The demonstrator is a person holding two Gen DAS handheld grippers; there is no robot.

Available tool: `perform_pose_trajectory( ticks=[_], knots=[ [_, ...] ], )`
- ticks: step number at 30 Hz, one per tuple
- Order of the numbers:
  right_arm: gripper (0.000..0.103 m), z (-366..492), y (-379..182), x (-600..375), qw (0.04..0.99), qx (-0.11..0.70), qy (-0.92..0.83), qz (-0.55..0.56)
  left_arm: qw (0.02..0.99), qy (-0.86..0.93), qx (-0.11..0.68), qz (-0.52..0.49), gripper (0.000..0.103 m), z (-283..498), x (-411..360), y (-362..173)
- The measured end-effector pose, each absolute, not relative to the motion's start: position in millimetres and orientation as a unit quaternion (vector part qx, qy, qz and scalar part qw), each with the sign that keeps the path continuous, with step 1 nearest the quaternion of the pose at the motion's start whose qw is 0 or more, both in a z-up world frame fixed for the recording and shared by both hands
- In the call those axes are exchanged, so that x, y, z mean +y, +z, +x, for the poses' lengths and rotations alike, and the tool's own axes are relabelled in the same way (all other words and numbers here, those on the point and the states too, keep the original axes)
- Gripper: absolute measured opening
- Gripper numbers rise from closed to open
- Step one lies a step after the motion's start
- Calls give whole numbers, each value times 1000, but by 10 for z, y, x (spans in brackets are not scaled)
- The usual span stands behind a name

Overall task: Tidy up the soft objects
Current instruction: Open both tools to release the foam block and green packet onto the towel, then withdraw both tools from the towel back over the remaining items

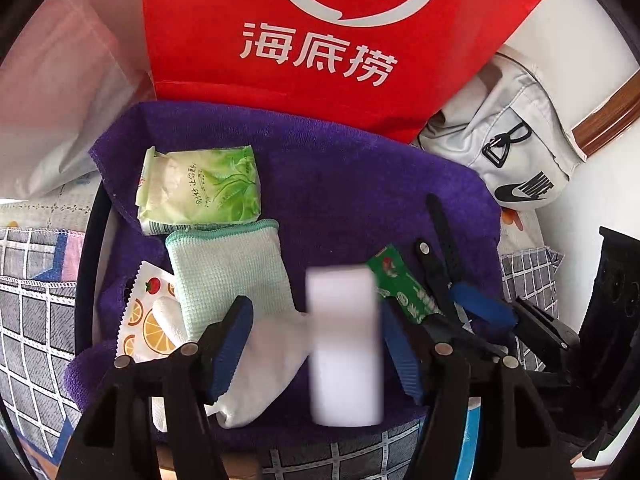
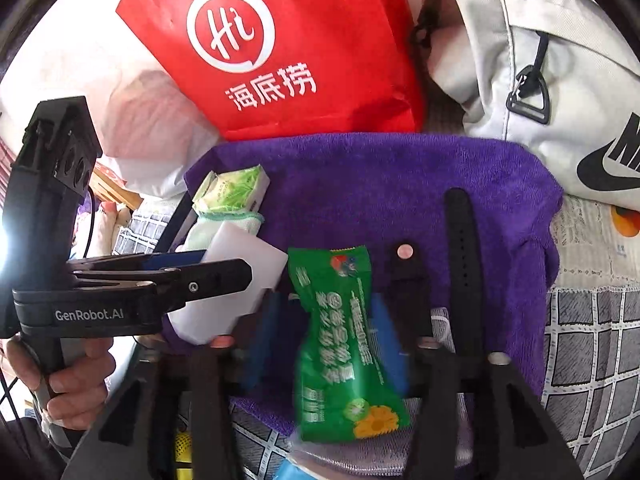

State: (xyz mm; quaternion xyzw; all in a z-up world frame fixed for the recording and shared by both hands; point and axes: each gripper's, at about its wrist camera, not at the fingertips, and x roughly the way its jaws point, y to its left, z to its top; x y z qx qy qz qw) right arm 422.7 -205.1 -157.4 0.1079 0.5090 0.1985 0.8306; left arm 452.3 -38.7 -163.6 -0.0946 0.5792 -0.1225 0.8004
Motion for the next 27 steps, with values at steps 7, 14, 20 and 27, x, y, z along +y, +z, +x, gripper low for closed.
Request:
perform_pose_trajectory(
  ticks=[7, 14, 20, 27],
  knots=[
    [61, 4160, -1424, -2060, 845, 489, 191, 107, 807, -110, 574, -88, 65, 4477, -356, -1538],
    [61, 3917, -1124, -2083, 870, 452, 173, 96, 826, -85, 550, -87, 65, 4177, -155, -1207],
    [61, 3543, -956, -2140, 875, 444, 170, 93, 845, -71, 525, -77, 65, 3770, 48, -930],
    [61, 2821, -964, -1914, 862, 463, 189, 84, 853, -55, 510, -96, 65, 3190, 331, -837]
  ],
)
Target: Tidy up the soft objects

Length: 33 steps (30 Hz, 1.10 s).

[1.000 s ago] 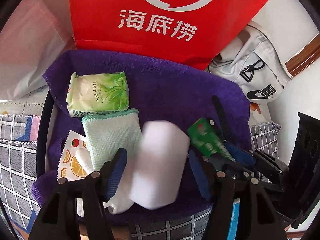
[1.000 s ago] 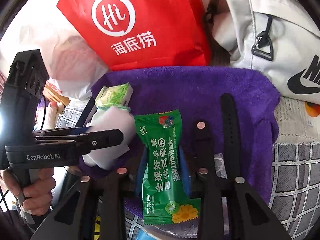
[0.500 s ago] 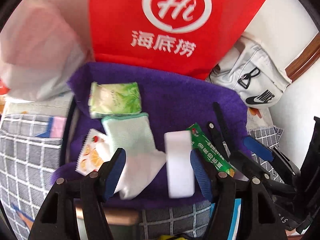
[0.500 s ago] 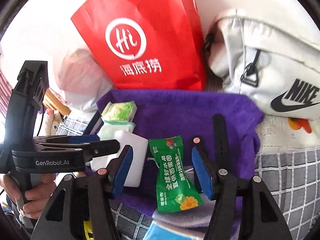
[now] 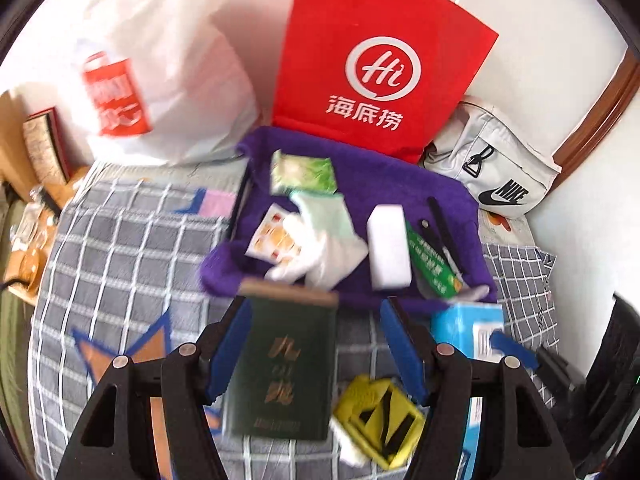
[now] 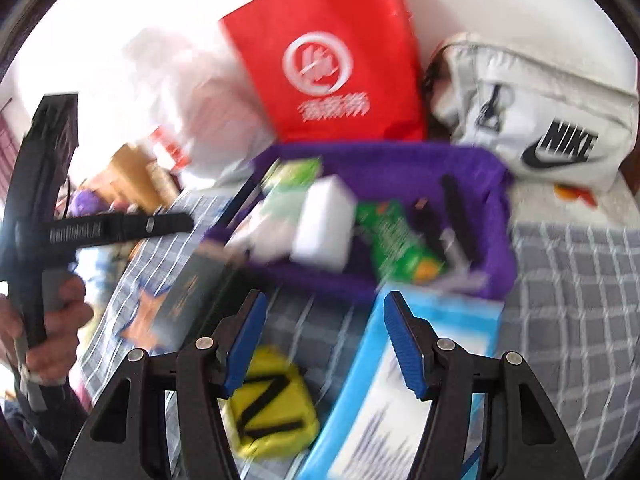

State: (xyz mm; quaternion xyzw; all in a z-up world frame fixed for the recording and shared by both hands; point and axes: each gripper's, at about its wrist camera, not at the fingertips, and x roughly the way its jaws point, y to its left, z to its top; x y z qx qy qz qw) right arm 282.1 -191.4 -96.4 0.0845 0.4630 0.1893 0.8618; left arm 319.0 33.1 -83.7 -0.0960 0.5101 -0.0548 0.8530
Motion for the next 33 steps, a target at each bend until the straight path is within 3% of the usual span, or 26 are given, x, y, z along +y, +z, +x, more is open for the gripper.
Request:
perform_pose_trajectory(
  ticks=[15, 19, 31, 33],
  knots=[
    [60, 1805, -1277, -1127, 863, 465, 196, -22, 844, -51, 514, -142, 65, 2074, 883, -1404],
    [42, 1794, -1336, -938, 871, 451, 187, -57, 843, -46, 512, -156, 65, 1917, 1041, -1513],
    [41, 2098, -1671, -733, 863, 470, 154, -98, 841, -58, 511, -169, 65, 1796, 1153, -1665],
    [34, 2104, -1672, -736, 864, 470, 154, -97, 842, -57, 509, -171, 65, 1785, 1163, -1659]
  ],
)
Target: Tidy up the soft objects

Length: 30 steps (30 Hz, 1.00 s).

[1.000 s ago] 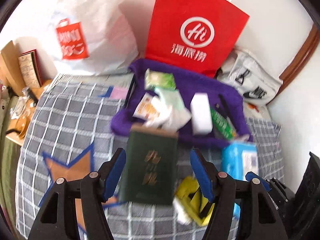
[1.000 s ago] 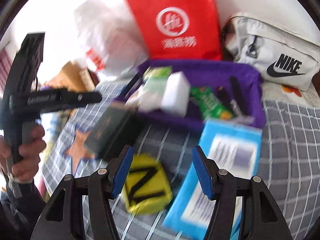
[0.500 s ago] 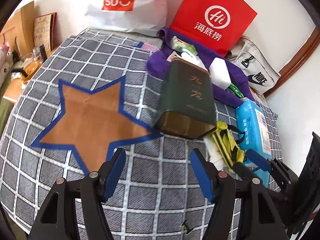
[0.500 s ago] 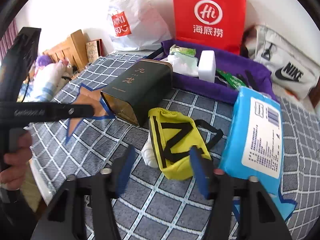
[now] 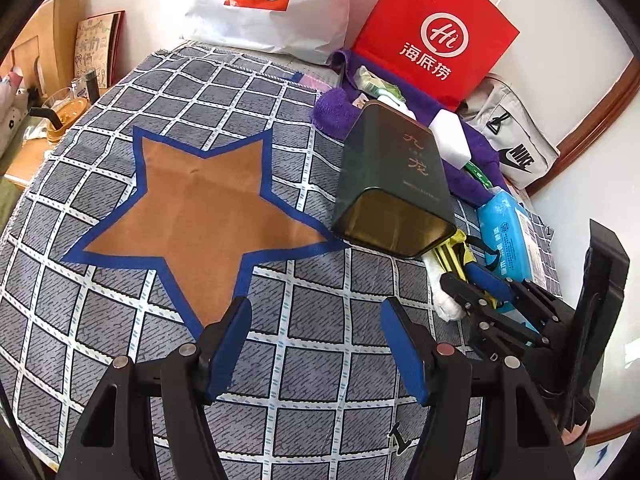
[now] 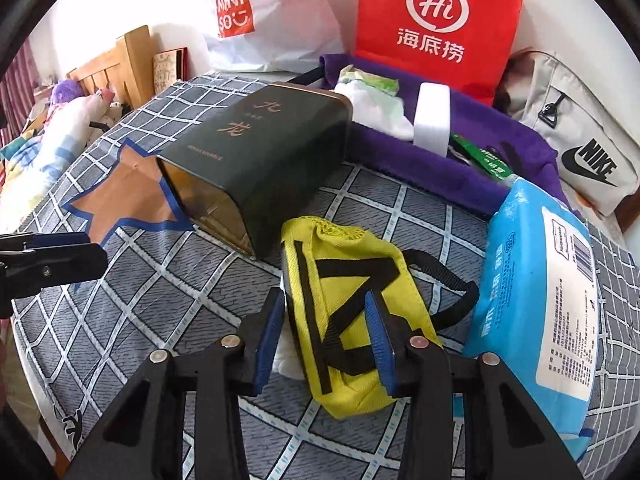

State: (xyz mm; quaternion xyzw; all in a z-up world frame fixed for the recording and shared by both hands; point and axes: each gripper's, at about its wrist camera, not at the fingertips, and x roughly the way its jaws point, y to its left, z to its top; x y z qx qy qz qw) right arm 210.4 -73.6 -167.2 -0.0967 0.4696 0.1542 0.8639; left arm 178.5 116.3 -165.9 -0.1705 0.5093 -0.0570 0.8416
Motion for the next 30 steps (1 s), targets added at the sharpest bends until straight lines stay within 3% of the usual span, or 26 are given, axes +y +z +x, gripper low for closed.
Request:
perform_pose_trajectory(
  ticks=[1, 3, 6, 18, 30],
  knots=[
    [25, 2100, -1665, -743, 864, 470, 158, -92, 842, -61, 509, -172, 65, 1776, 1165, -1654],
    [16, 2060, -1595, -796, 867, 469, 154, -75, 843, -60, 508, -170, 65, 1752, 1172, -1646],
    [13, 1963, -1499, -898, 861, 475, 177, -28, 843, -57, 508, -170, 65, 1723, 1178, -1646],
    [12, 1325, -1085, -1412, 859, 464, 200, 78, 836, -64, 520, -164, 65, 1563, 955, -1698],
    [13, 973, -1283, -1773, 888, 451, 95, -6, 836, -78, 529, -125, 65, 1423, 573, -1665]
  ],
)
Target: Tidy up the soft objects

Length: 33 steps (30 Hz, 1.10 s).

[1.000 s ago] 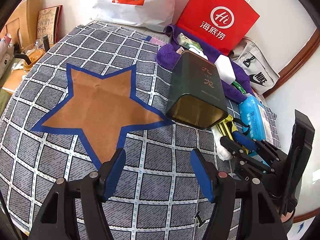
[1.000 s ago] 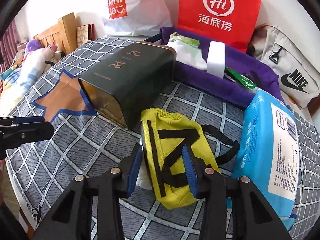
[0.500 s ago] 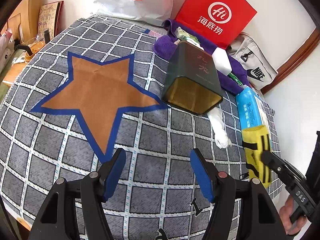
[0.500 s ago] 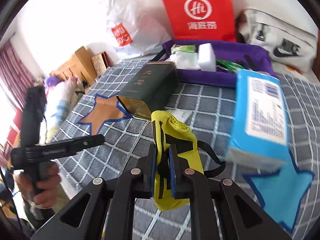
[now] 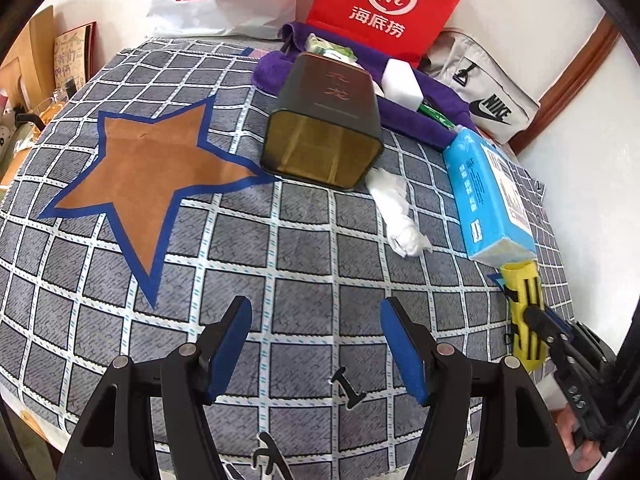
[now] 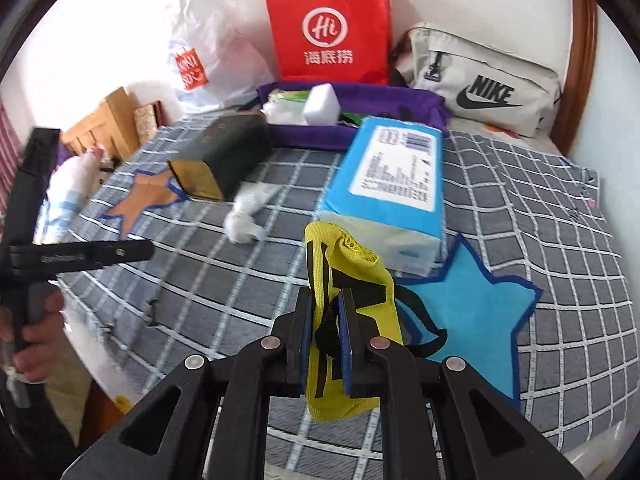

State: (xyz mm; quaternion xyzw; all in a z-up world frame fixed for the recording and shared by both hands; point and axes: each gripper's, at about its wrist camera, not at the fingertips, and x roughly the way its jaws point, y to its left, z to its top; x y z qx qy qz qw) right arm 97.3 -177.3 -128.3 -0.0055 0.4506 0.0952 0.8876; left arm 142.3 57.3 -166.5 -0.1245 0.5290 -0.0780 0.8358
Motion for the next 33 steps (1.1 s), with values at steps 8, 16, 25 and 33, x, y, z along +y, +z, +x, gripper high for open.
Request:
perform_pose_trajectory(
  ticks=[8, 16, 25, 33],
  knots=[
    [33, 992, -1502, -1685, 885, 450, 117, -30, 841, -76, 525, -108, 65, 1372, 477, -1584],
    [74, 810, -1379, -1806, 894, 424, 144, -10, 835, -71, 533, -116, 65, 1397, 476, -1639],
    [80, 975, -1609, -1934, 875, 464, 137, 15, 829, -75, 543, -108, 65, 1476, 357, -1697],
    [81, 1080, -1777, -1822, 869, 475, 136, 3, 828, -79, 548, -94, 65, 1611, 213, -1737]
  ],
)
